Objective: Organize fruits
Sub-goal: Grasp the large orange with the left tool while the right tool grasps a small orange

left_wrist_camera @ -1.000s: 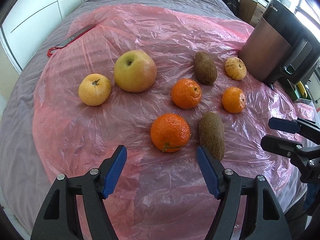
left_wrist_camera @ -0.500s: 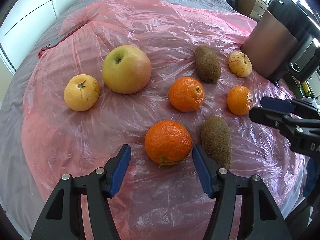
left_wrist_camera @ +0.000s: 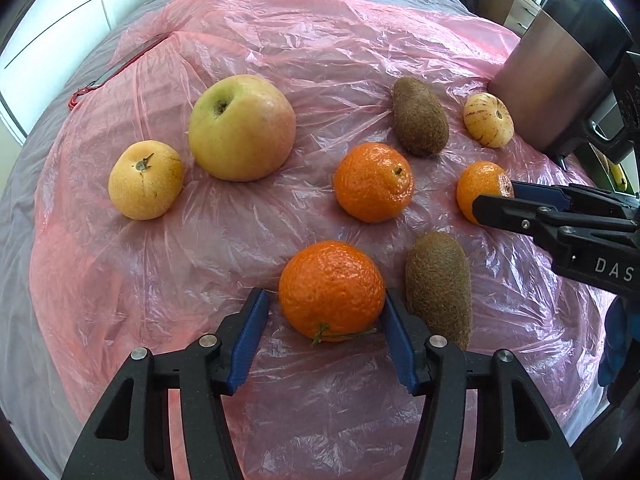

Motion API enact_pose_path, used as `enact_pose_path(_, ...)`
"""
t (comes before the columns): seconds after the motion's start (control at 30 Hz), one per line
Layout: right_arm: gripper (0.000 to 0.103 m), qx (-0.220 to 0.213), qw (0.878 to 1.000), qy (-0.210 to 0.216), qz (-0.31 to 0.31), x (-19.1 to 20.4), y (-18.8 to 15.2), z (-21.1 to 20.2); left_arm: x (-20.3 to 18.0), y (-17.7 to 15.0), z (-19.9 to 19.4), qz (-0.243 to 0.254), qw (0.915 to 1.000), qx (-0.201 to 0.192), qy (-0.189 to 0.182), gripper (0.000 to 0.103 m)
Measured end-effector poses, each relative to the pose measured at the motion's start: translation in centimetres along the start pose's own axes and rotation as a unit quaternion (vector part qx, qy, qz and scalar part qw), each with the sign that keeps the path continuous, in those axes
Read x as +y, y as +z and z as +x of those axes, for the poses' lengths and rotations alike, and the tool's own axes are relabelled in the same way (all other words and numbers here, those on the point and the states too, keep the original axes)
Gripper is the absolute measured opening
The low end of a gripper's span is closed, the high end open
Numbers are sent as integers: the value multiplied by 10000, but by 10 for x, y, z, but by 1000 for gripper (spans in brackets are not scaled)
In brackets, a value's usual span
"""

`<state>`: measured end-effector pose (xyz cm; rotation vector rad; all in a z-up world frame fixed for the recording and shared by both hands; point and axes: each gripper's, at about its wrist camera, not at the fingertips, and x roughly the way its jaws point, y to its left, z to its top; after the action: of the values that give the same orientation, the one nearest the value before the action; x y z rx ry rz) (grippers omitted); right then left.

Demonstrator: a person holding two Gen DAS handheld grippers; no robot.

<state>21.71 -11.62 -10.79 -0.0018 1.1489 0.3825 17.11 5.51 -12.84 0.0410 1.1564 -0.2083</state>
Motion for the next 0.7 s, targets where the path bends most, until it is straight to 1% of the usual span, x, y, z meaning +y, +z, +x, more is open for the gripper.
enact_pose_path(0.4,60,104,9999,87,-39,0,6,13,0,4,7,-53,10000,45,17,50)
enact_pose_path(0.6,60,129,9999,71,-72,1,10,19,-1,4,9,-81,10000,29,35,46)
enact_pose_path(0.67,59,136,9998,56,-105,2,11,20,-2,3,9,-60,10000,24,30,42)
enact_pose_path(0.7,58,135,9998,49,-120,3,11,20,-2,3,9,-60,10000,16,27,42)
